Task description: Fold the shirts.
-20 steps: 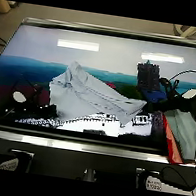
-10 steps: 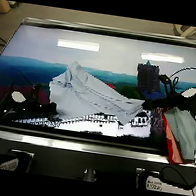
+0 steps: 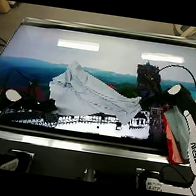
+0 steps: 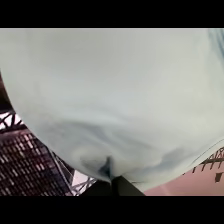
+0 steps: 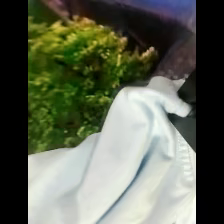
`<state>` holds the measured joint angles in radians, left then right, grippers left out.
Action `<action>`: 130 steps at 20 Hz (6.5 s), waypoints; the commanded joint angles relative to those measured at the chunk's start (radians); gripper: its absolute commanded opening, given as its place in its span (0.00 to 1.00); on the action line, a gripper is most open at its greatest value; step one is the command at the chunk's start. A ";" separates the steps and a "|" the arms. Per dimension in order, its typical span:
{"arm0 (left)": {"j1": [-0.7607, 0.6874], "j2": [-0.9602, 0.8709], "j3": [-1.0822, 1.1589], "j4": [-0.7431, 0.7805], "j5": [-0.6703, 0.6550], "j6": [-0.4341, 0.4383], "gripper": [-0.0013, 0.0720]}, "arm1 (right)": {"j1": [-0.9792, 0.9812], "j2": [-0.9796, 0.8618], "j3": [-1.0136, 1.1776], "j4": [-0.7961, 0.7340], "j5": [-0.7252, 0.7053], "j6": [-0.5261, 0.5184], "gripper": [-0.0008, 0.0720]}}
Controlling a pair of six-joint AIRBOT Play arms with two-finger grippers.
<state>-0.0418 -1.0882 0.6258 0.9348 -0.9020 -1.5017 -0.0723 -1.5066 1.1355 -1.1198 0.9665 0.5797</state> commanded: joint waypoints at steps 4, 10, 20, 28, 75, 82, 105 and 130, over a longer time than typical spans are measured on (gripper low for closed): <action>0.030 0.258 0.367 0.053 0.011 0.127 0.05 | 0.006 0.289 0.198 -0.006 -0.106 0.127 0.04; 0.161 0.472 1.050 0.225 0.146 0.074 0.05 | -0.003 0.748 0.406 -0.439 -0.214 0.572 0.04; 0.166 0.485 1.078 0.291 -0.065 0.036 0.05 | -0.003 0.896 0.406 -0.489 0.051 0.602 0.04; 0.166 0.358 0.547 0.304 -0.026 0.035 0.05 | 0.001 0.474 0.350 -0.459 0.380 0.525 0.04; 0.258 -0.094 -0.060 0.077 -0.151 0.081 0.05 | -0.103 -0.161 0.059 0.063 0.153 0.330 0.57; 0.259 0.102 0.177 0.104 -0.127 0.107 0.05 | -0.105 -0.075 0.216 0.085 0.257 0.264 0.04; 0.259 0.204 1.082 0.394 -0.469 0.018 0.05 | -0.104 0.527 0.684 -0.225 0.433 0.393 0.04; 0.243 -0.534 0.808 0.393 -0.650 0.129 0.05 | 0.029 -0.247 0.568 -0.234 0.662 0.396 0.04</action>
<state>0.2031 -1.6253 1.5024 1.3285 -1.4361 -1.3674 -0.0544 -1.7611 1.7752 -1.3308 1.5146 0.9710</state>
